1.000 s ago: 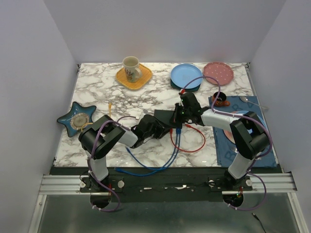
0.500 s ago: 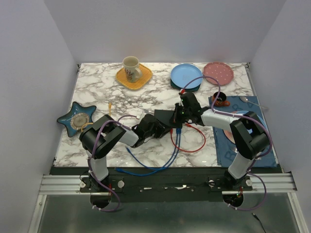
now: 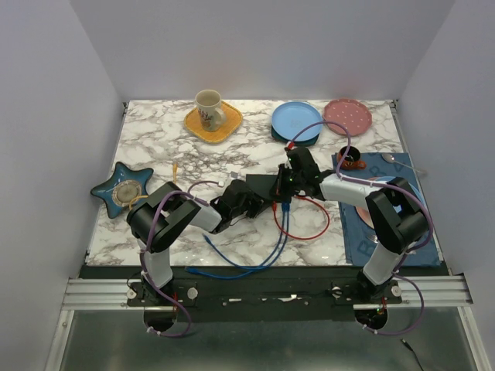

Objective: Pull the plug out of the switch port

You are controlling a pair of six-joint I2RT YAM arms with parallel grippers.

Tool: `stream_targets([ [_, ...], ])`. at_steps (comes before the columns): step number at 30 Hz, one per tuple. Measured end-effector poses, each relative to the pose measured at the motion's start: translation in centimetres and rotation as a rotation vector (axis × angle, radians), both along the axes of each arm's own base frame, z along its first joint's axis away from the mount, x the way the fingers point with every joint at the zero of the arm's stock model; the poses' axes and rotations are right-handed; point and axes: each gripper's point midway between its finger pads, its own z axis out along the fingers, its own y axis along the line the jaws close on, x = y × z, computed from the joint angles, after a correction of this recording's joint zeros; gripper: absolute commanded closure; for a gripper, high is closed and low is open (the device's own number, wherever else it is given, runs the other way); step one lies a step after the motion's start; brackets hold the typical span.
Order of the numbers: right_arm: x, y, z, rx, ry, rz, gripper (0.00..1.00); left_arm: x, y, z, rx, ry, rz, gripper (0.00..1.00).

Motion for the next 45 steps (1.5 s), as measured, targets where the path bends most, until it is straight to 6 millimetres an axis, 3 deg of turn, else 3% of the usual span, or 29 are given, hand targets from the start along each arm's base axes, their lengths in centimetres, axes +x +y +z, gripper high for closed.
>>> stream_targets([
  [15,-2.8,-2.6,0.6,-0.045,0.013,-0.022,0.99,0.0,0.5,0.0,0.013,-0.011,-0.012,1.0],
  [22,-3.6,-3.6,-0.3,-0.081,0.036,-0.039,0.99,0.4,4.2,-0.9,0.046,0.009,0.035,1.0],
  [31,-3.4,-4.9,-0.8,-0.141,0.027,-0.076,0.99,0.7,6.7,-0.9,0.074,0.023,0.047,1.0],
  [35,-3.3,-5.1,-0.9,-0.155,0.027,-0.084,0.99,1.5,6.8,-0.8,0.081,0.033,0.037,1.0],
  [45,-1.6,-4.1,-0.6,-0.165,0.032,-0.077,0.99,5.8,6.7,-0.5,0.123,0.034,0.036,1.0],
])
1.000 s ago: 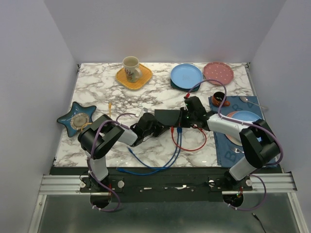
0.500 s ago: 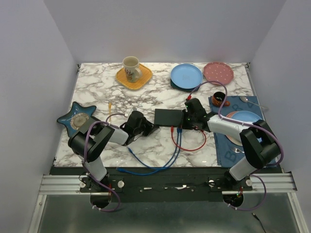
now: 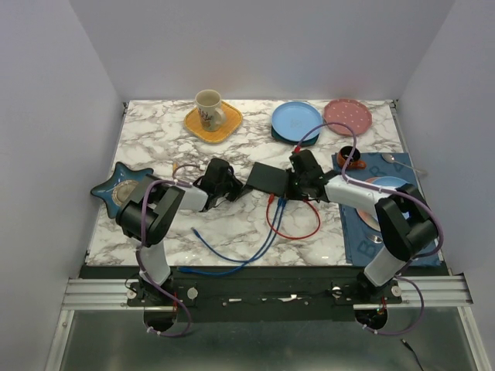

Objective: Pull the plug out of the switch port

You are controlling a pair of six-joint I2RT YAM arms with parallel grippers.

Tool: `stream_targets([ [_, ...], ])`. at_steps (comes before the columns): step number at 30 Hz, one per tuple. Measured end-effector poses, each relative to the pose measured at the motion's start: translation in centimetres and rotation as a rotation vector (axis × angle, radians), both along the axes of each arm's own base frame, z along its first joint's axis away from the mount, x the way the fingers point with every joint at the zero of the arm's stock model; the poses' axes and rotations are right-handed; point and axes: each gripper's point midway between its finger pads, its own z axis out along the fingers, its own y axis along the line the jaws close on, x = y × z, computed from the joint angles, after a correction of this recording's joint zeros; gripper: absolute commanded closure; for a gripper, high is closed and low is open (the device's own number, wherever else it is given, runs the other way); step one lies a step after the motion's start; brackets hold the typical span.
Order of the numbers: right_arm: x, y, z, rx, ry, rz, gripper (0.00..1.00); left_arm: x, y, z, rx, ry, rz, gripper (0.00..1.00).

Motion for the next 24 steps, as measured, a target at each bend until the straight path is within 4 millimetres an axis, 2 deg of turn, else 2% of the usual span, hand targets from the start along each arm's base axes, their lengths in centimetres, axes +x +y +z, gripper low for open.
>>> stream_targets([
  [2,0.2,-0.1,0.3,-0.005,-0.009,-0.002,0.99,0.3,0.6,-0.1,0.021,0.004,0.001,0.9],
  [5,0.4,-0.3,1.0,-0.012,-0.028,-0.003,0.99,0.3,2.0,0.0,0.068,0.003,0.007,0.58],
  [6,0.5,-0.2,1.3,-0.015,-0.033,-0.001,0.99,0.2,2.4,0.0,0.08,0.004,0.011,0.43],
  [9,1.5,0.4,2.5,0.0,-0.057,-0.001,0.99,-0.1,3.3,1.0,0.098,-0.02,0.006,0.29],
  [10,2.0,0.7,3.0,0.008,-0.068,-0.001,0.99,-0.1,3.3,1.4,0.095,-0.031,0.005,0.28],
  [11,2.5,1.1,3.4,0.016,-0.076,0.001,0.99,-0.2,3.1,1.8,0.093,-0.042,-0.006,0.23],
  [12,2.9,1.5,3.6,0.024,-0.08,0.003,0.99,-0.3,3.0,1.8,0.09,-0.045,-0.011,0.14],
  [14,3.6,2.1,3.5,0.03,-0.078,0.006,0.99,-0.6,2.5,2.0,0.078,-0.056,-0.031,0.1],
  [15,3.8,2.3,3.2,0.03,-0.072,0.008,0.99,-0.7,2.1,2.3,0.064,-0.071,-0.044,0.05],
  [18,4.2,2.4,1.6,0.016,-0.037,0.008,0.99,-1.2,0.5,2.6,0.023,-0.097,-0.091,0.04],
  [19,4.1,2.4,0.9,0.008,-0.02,0.008,0.99,-1.3,-0.2,2.8,0.004,-0.11,-0.111,0.06],
  [24,4.4,2.6,0.7,0.024,-0.011,0.002,0.99,-2.4,-3.0,2.6,-0.062,-0.131,-0.192,0.25],
])
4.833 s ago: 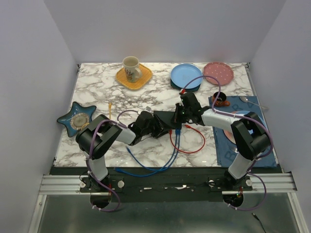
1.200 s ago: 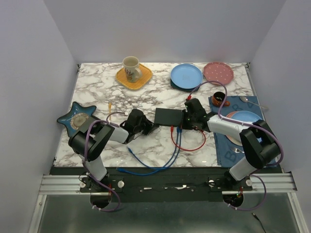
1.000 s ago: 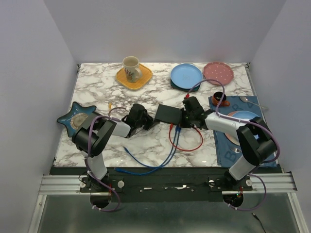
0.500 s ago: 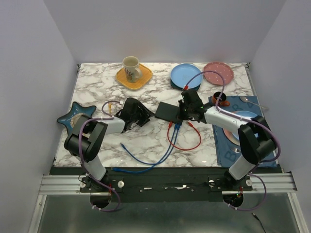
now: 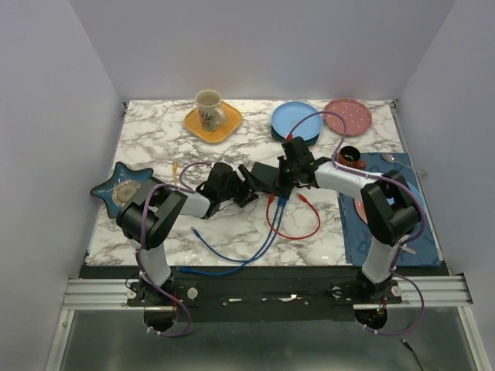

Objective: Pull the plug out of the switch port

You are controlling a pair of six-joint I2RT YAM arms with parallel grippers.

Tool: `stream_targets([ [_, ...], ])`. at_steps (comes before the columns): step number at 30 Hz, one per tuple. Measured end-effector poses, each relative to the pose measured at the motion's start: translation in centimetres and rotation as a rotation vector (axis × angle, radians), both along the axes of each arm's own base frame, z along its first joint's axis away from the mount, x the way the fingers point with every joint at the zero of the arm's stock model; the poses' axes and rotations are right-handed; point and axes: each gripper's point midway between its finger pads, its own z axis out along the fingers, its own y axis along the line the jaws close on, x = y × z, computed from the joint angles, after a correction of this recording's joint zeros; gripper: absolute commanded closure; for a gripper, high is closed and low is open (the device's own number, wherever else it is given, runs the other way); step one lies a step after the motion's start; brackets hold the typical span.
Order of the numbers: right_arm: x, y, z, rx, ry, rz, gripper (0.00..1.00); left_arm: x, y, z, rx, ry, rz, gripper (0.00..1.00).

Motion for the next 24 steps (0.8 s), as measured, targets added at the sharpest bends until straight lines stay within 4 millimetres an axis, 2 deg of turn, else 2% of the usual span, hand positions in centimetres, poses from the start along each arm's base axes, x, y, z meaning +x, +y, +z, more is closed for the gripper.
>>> stream_targets([
  [6,0.3,-0.1,0.0,0.013,0.0,-0.006,0.99,-1.0,-1.4,-0.7,-0.041,0.013,-0.036,0.35],
  [18,0.7,0.3,0.0,0.032,-0.01,-0.009,0.99,-1.6,-3.0,-1.2,-0.056,0.021,-0.07,0.4],
  [24,0.8,0.3,0.0,0.033,-0.012,-0.009,0.99,-1.3,-3.7,-1.4,-0.021,0.02,-0.083,0.43],
])
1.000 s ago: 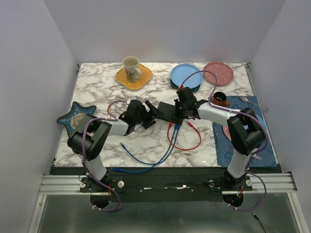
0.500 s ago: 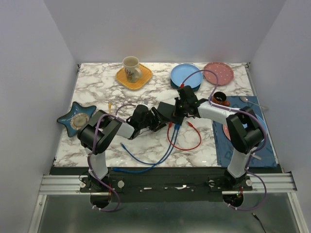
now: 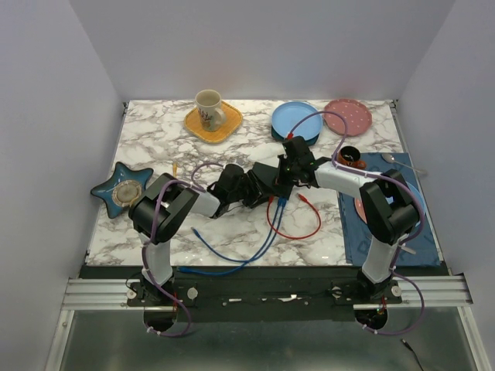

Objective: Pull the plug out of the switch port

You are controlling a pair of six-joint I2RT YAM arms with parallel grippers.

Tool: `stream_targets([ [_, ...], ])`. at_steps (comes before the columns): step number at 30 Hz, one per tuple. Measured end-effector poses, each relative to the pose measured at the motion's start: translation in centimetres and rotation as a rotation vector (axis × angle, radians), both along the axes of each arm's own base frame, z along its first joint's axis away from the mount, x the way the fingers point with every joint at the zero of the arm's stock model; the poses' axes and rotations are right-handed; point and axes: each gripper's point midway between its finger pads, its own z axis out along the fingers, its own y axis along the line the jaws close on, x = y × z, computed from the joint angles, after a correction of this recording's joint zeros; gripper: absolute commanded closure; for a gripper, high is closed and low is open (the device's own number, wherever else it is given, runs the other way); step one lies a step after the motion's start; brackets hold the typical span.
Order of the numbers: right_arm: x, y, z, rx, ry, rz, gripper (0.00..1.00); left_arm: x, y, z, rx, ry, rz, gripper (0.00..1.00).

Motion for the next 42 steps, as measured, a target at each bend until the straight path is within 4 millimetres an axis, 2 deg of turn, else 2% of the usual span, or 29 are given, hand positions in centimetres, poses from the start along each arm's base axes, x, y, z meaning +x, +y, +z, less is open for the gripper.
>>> stream_targets([
  [5,0.0,0.0,0.0,0.0,0.0,0.0,0.99,0.4,-0.2,-0.2,0.018,0.005,-0.004,0.46],
  [10,0.0,0.0,0.0,0.001,0.0,0.001,0.99,0.4,-0.2,-0.6,0.021,0.006,-0.005,0.56],
  [21,0.1,0.0,0.0,0.008,-0.003,0.001,0.99,0.6,-0.4,-0.8,-0.003,-0.007,-0.001,0.47],
  [24,0.1,0.1,-0.1,0.012,-0.003,0.003,0.99,0.7,-0.5,-0.6,-0.009,-0.011,-0.001,0.47],
  [42,0.1,0.2,-0.1,0.019,-0.01,0.005,0.99,0.9,-0.7,-1.1,-0.013,-0.013,-0.008,0.76],
])
